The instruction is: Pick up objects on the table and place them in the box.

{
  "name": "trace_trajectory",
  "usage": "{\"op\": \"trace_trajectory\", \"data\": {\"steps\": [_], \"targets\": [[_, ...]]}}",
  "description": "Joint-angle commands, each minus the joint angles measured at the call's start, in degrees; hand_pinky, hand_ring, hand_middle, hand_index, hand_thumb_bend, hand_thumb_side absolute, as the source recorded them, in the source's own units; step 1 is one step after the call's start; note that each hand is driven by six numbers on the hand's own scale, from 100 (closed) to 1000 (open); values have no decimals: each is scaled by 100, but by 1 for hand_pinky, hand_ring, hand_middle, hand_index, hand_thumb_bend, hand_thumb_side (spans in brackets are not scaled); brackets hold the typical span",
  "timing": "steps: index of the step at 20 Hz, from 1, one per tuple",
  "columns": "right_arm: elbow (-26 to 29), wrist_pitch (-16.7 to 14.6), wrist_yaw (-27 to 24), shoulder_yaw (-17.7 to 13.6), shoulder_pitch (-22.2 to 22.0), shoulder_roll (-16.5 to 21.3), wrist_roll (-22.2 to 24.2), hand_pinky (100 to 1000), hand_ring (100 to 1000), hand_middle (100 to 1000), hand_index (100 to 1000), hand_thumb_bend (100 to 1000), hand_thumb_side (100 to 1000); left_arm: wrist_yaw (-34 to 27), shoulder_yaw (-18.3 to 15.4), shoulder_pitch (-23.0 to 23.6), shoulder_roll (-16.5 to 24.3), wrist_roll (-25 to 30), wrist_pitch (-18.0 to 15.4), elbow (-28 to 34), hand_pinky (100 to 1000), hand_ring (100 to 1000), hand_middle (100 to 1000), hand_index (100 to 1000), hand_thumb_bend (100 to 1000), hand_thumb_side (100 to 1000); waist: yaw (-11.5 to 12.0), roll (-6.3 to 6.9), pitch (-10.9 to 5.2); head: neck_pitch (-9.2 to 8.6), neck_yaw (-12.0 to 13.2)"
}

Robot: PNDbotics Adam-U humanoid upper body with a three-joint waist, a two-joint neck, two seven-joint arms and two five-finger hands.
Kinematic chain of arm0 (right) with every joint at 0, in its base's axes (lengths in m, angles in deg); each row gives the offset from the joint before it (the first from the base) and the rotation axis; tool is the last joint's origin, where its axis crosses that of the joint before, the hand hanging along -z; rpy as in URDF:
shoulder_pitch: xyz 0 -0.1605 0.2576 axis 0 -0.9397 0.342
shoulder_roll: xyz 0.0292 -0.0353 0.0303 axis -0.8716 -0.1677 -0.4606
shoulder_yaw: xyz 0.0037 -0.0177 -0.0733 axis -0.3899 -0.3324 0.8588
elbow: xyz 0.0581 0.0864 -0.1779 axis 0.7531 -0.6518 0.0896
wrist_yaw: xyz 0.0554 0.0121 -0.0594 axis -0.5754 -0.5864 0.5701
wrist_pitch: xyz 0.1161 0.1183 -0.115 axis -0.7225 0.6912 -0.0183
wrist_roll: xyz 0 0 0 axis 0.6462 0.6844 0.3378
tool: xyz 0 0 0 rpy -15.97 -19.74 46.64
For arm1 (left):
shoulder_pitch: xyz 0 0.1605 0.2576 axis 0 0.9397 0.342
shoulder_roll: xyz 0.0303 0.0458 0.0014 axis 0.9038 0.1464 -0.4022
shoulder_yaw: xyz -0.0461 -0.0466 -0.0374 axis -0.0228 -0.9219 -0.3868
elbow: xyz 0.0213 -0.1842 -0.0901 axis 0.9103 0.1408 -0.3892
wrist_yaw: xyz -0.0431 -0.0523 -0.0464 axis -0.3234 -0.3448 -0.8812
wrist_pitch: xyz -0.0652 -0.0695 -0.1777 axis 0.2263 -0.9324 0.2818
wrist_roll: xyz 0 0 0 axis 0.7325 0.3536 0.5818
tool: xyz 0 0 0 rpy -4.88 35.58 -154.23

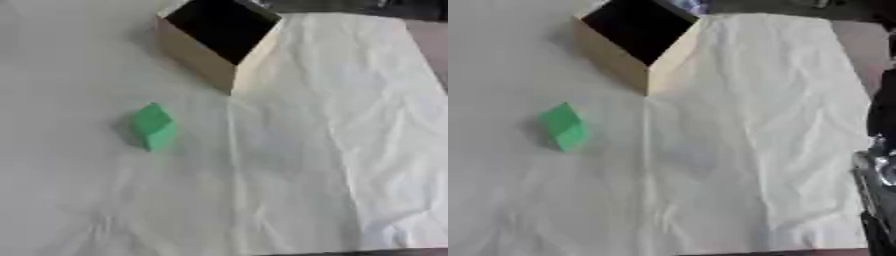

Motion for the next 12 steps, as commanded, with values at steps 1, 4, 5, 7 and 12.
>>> {"op": "trace_trajectory", "data": {"steps": [1, 4, 5, 7, 12], "targets": [[102, -4, 49, -60, 19, 102, -18, 789, 735, 616, 823, 100, 850, -30, -152, 8, 58, -67, -9, 78, 589, 693, 749, 805, 100, 470, 7, 30, -91, -27, -9], [102, -3, 49, -58, 18, 101, -16, 789, 735, 616, 823, 100, 850, -31, -170, 33, 31, -67, -5, 78, 590, 695, 751, 807, 100, 473, 8, 26, -90, -21, -2], [102, -2, 48, -57, 17, 101, -16, 789, 735, 616, 823, 100, 850, -21, -158, 31, 38, -32, -6, 78, 596, 704, 758, 814, 100, 475, 7, 27, -90, -17, 1], [102, 0, 47, -48, 13, 107, -7, 789, 735, 615, 823, 100, 850, 114, -77, -15, 122, 220, -10, 78, 608, 716, 765, 825, 107, 473, 6, 33, -94, -3, 17], [102, -1, 35, -30, 13, 131, 11, 790, 735, 615, 823, 100, 850, 553, 298, -297, 570, 1178, 265, 78, 624, 729, 770, 836, 123, 476, -28, 42, -106, 8, 53]]}}
